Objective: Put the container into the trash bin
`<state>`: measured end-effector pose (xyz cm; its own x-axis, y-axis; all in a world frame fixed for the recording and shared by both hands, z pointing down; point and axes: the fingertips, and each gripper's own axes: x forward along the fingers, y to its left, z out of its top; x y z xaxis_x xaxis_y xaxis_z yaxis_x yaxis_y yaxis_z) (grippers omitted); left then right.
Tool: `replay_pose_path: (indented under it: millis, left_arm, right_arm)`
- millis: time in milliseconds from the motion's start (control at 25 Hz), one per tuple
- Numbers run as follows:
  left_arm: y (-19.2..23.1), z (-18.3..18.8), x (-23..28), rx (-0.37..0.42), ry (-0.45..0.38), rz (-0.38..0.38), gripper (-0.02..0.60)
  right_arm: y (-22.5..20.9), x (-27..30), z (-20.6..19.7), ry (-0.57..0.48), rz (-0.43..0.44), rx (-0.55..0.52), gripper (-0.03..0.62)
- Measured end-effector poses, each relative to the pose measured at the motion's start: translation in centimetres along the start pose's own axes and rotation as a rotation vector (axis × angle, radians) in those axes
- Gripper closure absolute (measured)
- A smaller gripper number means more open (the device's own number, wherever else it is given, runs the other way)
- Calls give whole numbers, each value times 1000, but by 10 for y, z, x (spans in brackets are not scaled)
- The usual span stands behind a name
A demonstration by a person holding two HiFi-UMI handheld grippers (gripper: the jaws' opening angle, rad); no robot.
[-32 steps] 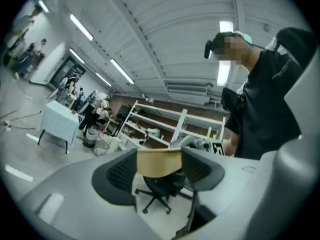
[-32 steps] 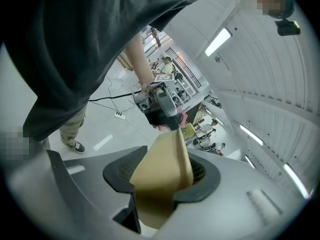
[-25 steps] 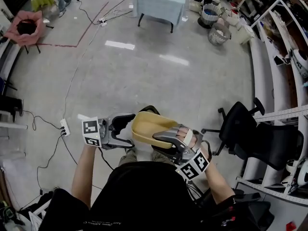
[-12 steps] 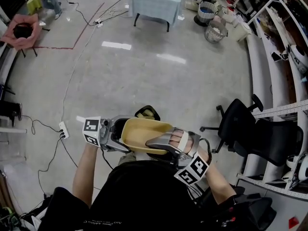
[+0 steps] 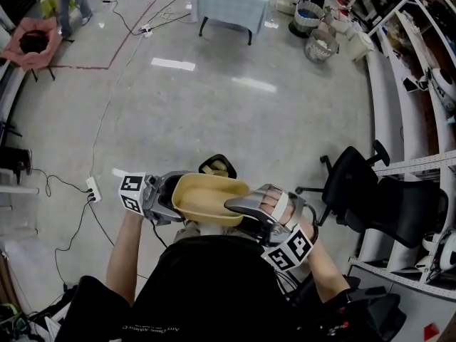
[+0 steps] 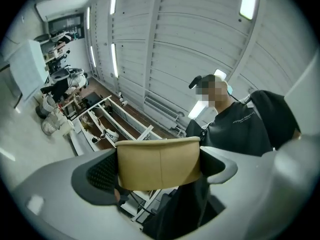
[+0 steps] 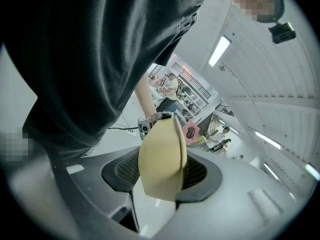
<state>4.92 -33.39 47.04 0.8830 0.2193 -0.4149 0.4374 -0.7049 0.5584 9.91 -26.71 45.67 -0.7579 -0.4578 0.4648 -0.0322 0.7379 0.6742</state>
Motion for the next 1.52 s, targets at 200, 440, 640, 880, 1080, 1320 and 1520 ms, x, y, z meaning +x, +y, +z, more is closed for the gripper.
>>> replay_pose_path:
  millis: [200, 440, 640, 880, 1080, 1320, 1520]
  left_arm:
    - [10, -8, -8, -45, 19, 40, 86]
    - [70, -33, -50, 157, 176, 539, 87]
    - [90, -73, -62, 382, 397, 728, 180]
    - [68, -54, -38, 436, 179, 787, 477]
    - [42, -46, -23, 444, 135, 802, 479]
    - [22, -54, -20, 447, 184, 836, 477]
    - [19, -53, -23, 444, 171, 863, 476]
  right_arm:
    - [5, 5, -5, -12, 44, 70, 387]
    - [10, 3, -102, 88, -18, 458, 388]
    - [50, 50, -210, 254, -15, 835, 390]
    - [116, 109, -296, 455, 8, 1130, 390]
    - [158, 145, -337, 604, 24, 1215, 389]
    - [178, 170, -348, 696, 82, 1172, 388]
    - [177, 180, -352, 712, 80, 1170, 388]
